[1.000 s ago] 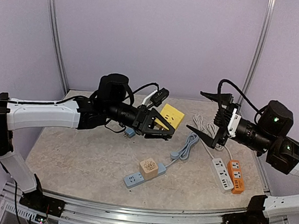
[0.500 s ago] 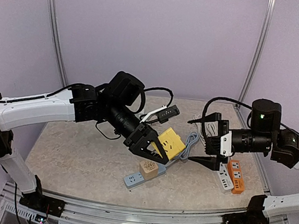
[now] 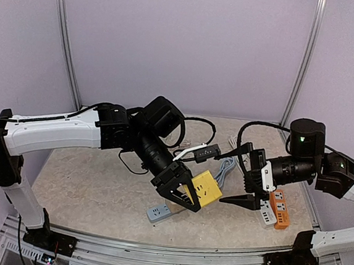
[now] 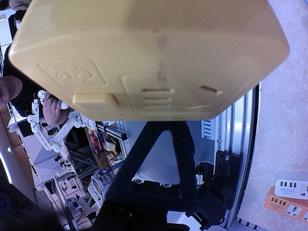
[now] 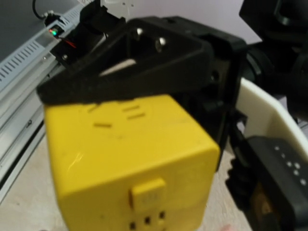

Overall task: Insert the plug
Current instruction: Pass from the left arm to the right

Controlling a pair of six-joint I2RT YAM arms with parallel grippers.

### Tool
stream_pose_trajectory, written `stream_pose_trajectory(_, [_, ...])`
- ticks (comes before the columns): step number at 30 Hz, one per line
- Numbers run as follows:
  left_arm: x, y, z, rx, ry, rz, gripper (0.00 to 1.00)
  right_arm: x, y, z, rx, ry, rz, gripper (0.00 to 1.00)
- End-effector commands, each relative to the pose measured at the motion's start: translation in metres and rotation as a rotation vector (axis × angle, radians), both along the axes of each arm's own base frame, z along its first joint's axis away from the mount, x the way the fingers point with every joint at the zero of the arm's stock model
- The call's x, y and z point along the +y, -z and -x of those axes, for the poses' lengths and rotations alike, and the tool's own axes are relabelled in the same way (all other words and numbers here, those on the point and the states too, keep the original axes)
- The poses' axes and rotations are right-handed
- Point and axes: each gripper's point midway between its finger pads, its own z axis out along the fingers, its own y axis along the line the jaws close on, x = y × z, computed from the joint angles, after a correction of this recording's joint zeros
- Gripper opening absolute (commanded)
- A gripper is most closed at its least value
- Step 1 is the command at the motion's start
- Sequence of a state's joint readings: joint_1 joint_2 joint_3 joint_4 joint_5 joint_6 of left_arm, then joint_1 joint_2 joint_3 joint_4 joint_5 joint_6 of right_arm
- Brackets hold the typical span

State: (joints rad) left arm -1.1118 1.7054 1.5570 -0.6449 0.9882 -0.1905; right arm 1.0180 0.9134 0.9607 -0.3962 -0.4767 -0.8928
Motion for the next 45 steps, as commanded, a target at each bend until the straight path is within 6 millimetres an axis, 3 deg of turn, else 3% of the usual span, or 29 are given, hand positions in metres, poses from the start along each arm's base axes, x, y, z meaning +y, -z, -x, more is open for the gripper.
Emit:
stream_pose_trajectory(1, [-0.002,-0.013,0.004,-0.014,0.030,0.051,0.23,0.008,0.004,0.009,0.036,-0.048,-0.021,0.91])
stream_pose_trajectory(19, [-0.007,-0.015,0.004,-0.008,0.039,0.068,0.24,0.032,0.017,0.031,0.052,-0.141,-0.010,0.91])
stream_pose_trajectory(27, [-0.006,-0.018,0.000,-0.004,0.031,0.078,0.28,0.036,0.023,0.036,0.067,-0.162,0.005,0.84])
stream_pose_trajectory(30, [-0.006,-0.020,-0.003,-0.001,0.026,0.085,0.31,0.034,0.024,0.036,0.072,-0.158,0.014,0.76])
stream_pose_trajectory(38, [-0.001,-0.028,-0.016,0.024,-0.008,0.136,0.45,0.027,0.018,0.040,0.089,-0.149,-0.002,0.30])
stream_pose_trajectory(41, [0.001,-0.031,-0.024,0.035,-0.038,0.156,0.49,0.026,0.015,0.040,0.099,-0.145,-0.019,0.22])
stream_pose_trajectory(45, [0.006,-0.038,-0.037,0.043,-0.086,0.200,0.64,0.025,0.015,0.038,0.118,-0.123,-0.032,0.12])
